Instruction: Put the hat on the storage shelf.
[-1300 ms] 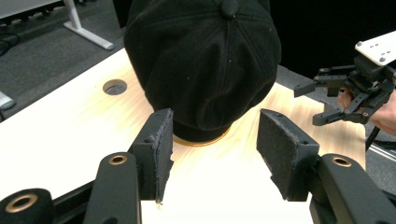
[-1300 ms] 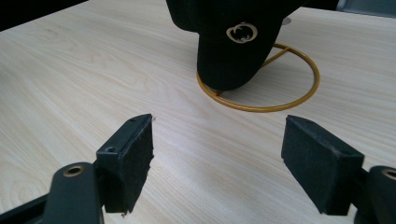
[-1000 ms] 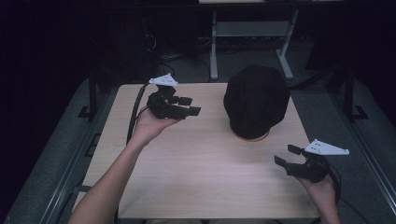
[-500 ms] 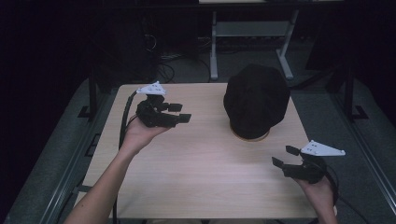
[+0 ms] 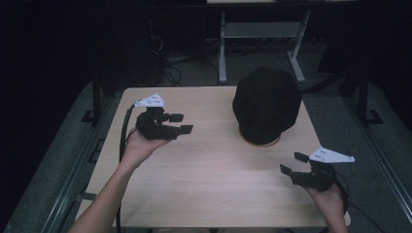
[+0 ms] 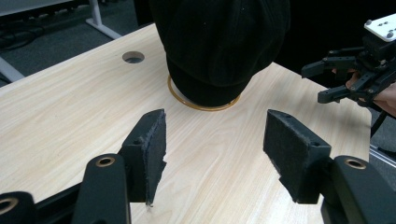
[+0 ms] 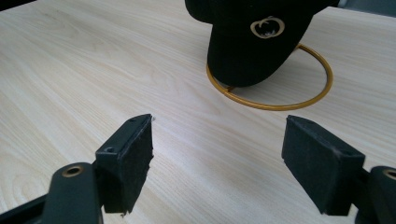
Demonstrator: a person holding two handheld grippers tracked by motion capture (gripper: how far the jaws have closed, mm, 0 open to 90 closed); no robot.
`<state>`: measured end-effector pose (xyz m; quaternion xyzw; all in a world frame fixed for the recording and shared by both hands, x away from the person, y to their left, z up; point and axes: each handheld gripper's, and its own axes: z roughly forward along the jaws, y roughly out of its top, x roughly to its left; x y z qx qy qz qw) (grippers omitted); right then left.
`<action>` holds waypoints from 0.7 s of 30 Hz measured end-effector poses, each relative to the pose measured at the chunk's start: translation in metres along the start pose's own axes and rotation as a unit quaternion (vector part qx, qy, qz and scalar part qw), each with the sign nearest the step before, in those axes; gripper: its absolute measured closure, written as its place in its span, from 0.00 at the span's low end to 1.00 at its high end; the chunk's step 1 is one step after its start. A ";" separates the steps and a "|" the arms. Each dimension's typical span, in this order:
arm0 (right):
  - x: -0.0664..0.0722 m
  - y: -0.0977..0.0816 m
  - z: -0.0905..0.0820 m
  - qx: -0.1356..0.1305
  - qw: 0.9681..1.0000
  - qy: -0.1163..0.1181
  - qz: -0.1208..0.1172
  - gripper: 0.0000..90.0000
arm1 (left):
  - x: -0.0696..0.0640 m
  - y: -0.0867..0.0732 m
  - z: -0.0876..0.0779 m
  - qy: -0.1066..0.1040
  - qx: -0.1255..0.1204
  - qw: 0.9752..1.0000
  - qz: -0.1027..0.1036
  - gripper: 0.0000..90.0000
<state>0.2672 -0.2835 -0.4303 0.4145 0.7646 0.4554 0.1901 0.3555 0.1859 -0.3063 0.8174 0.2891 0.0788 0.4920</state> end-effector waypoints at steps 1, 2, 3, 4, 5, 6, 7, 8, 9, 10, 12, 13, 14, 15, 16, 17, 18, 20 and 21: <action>0.000 0.000 0.001 0.000 1.000 0.001 -0.001 0.27 | 0.000 0.000 0.000 0.000 0.000 1.000 0.000 0.42; 0.001 0.000 0.001 0.001 1.000 0.001 -0.003 0.27 | 0.001 -0.004 0.000 -0.001 -0.001 1.000 -0.004 0.42; 0.001 0.000 0.001 0.002 1.000 0.001 -0.002 0.27 | 0.001 -0.004 0.000 -0.001 -0.001 1.000 -0.004 0.42; 0.001 0.000 0.001 0.002 1.000 0.001 -0.002 0.27 | 0.002 -0.007 0.000 -0.002 -0.002 1.000 -0.007 0.42; 0.002 0.000 0.002 0.004 1.000 0.001 -0.004 0.27 | 0.003 -0.010 0.001 0.000 -0.001 1.000 -0.009 0.41; 0.002 0.000 0.002 0.004 1.000 0.001 -0.005 0.27 | 0.004 -0.012 0.001 0.001 -0.002 1.000 -0.010 0.41; 0.002 0.000 0.002 0.004 1.000 0.000 -0.006 0.27 | 0.004 -0.014 0.000 0.001 -0.002 1.000 -0.013 0.41; 0.002 0.000 0.002 0.005 1.000 0.000 -0.005 0.27 | 0.005 -0.016 0.000 0.003 0.000 1.000 -0.012 0.41; 0.002 0.000 0.002 0.005 1.000 0.000 -0.004 0.27 | 0.005 -0.018 0.000 0.005 0.001 1.000 -0.010 0.41; 0.002 0.000 0.003 0.005 1.000 0.000 -0.002 0.27 | 0.005 -0.019 -0.001 0.006 0.001 1.000 -0.012 0.40; 0.002 0.000 0.004 0.006 1.000 -0.001 0.000 0.27 | 0.006 -0.023 -0.001 0.004 0.002 1.000 -0.016 0.39; 0.002 0.000 0.004 0.006 1.000 -0.001 0.000 0.27 | 0.006 -0.023 -0.001 0.004 0.002 1.000 -0.016 0.39; 0.004 0.000 0.005 0.008 1.000 -0.001 -0.003 0.27 | 0.007 -0.028 -0.001 0.006 0.003 1.000 -0.018 0.38; 0.004 0.000 0.005 0.008 1.000 -0.001 -0.003 0.27 | 0.007 -0.028 -0.001 0.006 0.003 1.000 -0.018 0.38; 0.005 0.000 0.007 0.011 1.000 -0.001 -0.008 0.27 | 0.007 -0.033 -0.002 0.009 0.005 1.000 -0.018 0.37; 0.005 0.000 0.008 0.012 1.000 -0.001 -0.009 0.27 | 0.007 -0.035 -0.002 0.012 0.006 1.000 -0.017 0.37; 0.005 0.000 0.008 0.012 1.000 -0.001 -0.009 0.27 | 0.007 -0.035 -0.002 0.012 0.006 1.000 -0.017 0.37; 0.006 0.000 0.008 0.012 1.000 -0.001 -0.009 0.27 | 0.009 -0.042 -0.002 0.013 0.009 1.000 -0.019 0.37; 0.006 0.000 0.008 0.012 1.000 -0.001 -0.009 0.27 | 0.009 -0.044 -0.002 0.013 0.010 1.000 -0.020 0.37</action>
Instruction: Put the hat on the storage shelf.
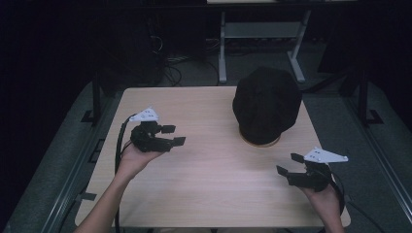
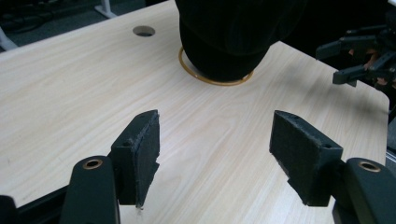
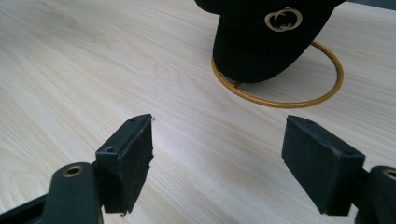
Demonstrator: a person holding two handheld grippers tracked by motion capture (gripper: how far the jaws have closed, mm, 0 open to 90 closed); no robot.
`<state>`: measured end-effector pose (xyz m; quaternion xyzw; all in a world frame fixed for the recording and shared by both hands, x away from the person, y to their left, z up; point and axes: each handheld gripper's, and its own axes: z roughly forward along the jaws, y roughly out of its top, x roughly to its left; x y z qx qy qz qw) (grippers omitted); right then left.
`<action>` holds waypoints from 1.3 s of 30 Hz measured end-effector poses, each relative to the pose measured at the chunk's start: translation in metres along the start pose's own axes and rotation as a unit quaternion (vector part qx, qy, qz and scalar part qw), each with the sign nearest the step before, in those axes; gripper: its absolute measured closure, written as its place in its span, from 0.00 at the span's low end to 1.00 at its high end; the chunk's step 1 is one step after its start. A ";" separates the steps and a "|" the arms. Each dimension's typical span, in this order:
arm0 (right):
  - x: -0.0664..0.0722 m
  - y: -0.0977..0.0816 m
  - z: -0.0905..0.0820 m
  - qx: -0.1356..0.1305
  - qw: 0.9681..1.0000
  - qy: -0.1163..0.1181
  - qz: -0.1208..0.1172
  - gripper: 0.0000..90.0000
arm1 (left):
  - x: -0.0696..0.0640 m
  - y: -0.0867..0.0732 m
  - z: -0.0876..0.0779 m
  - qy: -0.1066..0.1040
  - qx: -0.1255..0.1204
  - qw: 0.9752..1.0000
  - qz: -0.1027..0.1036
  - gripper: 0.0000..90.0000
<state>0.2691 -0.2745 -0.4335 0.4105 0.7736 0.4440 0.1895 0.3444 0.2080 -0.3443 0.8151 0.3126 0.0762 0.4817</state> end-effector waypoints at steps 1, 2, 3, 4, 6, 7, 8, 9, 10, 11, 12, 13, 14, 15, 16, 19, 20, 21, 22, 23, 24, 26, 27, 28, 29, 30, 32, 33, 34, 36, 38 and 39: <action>0.000 0.000 0.000 0.000 1.000 0.000 0.000 0.27 | 0.000 0.000 0.000 0.000 0.000 1.000 0.000 0.37; 0.000 0.000 0.000 -0.001 1.000 0.000 0.000 0.27 | 0.000 -0.003 0.000 0.002 0.001 1.000 -0.001 0.37; 0.000 0.000 0.000 -0.001 1.000 0.000 0.000 0.27 | 0.000 -0.006 0.001 0.005 0.003 1.000 0.000 0.37; 0.000 0.000 0.000 -0.001 1.000 0.000 0.000 0.27 | 0.000 -0.006 0.001 0.005 0.003 1.000 0.000 0.36; 0.001 0.000 0.000 0.001 1.000 0.001 -0.001 0.27 | 0.000 -0.010 0.001 0.011 0.006 1.000 0.005 0.36; 0.002 0.000 0.001 0.003 1.000 0.002 -0.001 0.27 | 0.000 -0.011 0.000 0.013 0.005 1.000 0.007 0.35; 0.002 0.000 0.001 0.005 1.000 0.001 -0.001 0.27 | 0.000 -0.011 0.000 0.013 0.005 1.000 0.007 0.35; 0.002 0.000 0.001 0.004 1.000 0.001 -0.003 0.27 | -0.001 -0.013 0.000 0.015 0.002 1.000 0.005 0.35; 0.002 0.000 0.001 0.004 1.000 0.001 -0.003 0.27 | -0.001 -0.015 0.000 0.014 0.000 1.000 0.003 0.35; 0.003 0.000 0.001 0.004 1.000 0.002 -0.004 0.27 | 0.000 -0.016 0.000 0.015 0.001 1.000 0.004 0.35; 0.004 0.000 0.001 0.006 1.000 0.001 -0.004 0.27 | 0.000 -0.019 0.001 0.017 0.001 1.000 0.001 0.34; 0.004 0.000 0.001 0.006 1.000 0.002 -0.005 0.27 | 0.000 -0.021 0.002 0.017 0.001 1.000 0.001 0.33; 0.004 0.000 0.001 0.006 1.000 0.002 -0.006 0.27 | 0.000 -0.024 0.002 0.018 0.001 1.000 0.000 0.33; 0.004 0.000 0.001 0.007 1.000 0.001 -0.007 0.27 | 0.000 -0.024 0.002 0.018 0.001 1.000 0.000 0.33; 0.004 0.000 0.001 0.006 1.000 0.002 -0.006 0.27 | -0.001 -0.028 0.002 0.021 0.003 1.000 0.001 0.33; 0.004 0.001 0.002 0.006 1.000 0.002 -0.007 0.27 | -0.003 -0.033 0.002 0.027 0.007 1.000 0.007 0.32; 0.004 0.001 0.003 0.007 1.000 0.002 -0.010 0.27 | -0.004 -0.037 0.002 0.028 0.006 1.000 0.005 0.32; 0.005 0.001 0.003 0.008 1.000 0.002 -0.008 0.27 | -0.005 -0.040 0.002 0.028 0.005 1.000 0.004 0.32; 0.006 0.001 0.003 0.010 1.000 0.002 -0.010 0.27 | -0.005 -0.043 0.002 0.029 0.005 1.000 0.004 0.32; 0.007 0.001 0.003 0.011 1.000 0.001 -0.013 0.27 | -0.006 -0.049 0.003 0.031 0.004 1.000 0.000 0.32; 0.007 0.001 0.003 0.011 1.000 0.001 -0.013 0.27 | -0.006 -0.049 0.003 0.031 0.004 1.000 0.000 0.32; 0.007 0.000 0.003 0.012 1.000 0.002 -0.014 0.27 | -0.005 -0.058 0.005 0.032 0.004 0.999 -0.006 0.32; 0.007 0.001 0.003 0.012 1.000 0.003 -0.014 0.28 | -0.006 -0.060 0.005 0.039 0.007 0.999 -0.006 0.32; 0.007 0.001 0.003 0.011 1.000 0.005 -0.014 0.28 | -0.006 -0.060 0.005 0.039 0.007 0.999 -0.006 0.32; 0.007 0.001 0.003 0.011 1.000 0.006 -0.016 0.28 | -0.006 -0.065 0.004 0.043 -0.003 0.999 -0.009 0.32; 0.008 0.001 0.003 0.011 1.000 0.006 -0.018 0.28 | -0.006 -0.068 0.004 0.045 -0.004 0.999 -0.011 0.32; 0.009 0.002 0.004 0.012 1.000 0.009 -0.023 0.28 | -0.007 -0.072 0.005 0.052 -0.003 0.999 -0.012 0.32; 0.010 0.002 0.005 0.013 1.000 0.009 -0.022 0.28 | -0.006 -0.078 0.005 0.056 -0.001 0.998 -0.014 0.32; 0.011 0.002 0.005 0.014 1.000 0.011 -0.021 0.28 | -0.005 -0.081 0.005 0.058 0.002 0.998 -0.016 0.32; 0.011 0.001 0.006 0.012 1.000 0.014 -0.022 0.28 | -0.004 -0.083 0.005 0.058 0.003 0.998 -0.019 0.32; 0.011 0.001 0.007 0.010 1.000 0.017 -0.021 0.28 | -0.002 -0.085 0.006 0.064 0.004 0.998 -0.016 0.32; 0.011 0.001 0.007 0.010 1.000 0.017 -0.021 0.28 | -0.002 -0.085 0.006 0.064 0.004 0.998 -0.016 0.32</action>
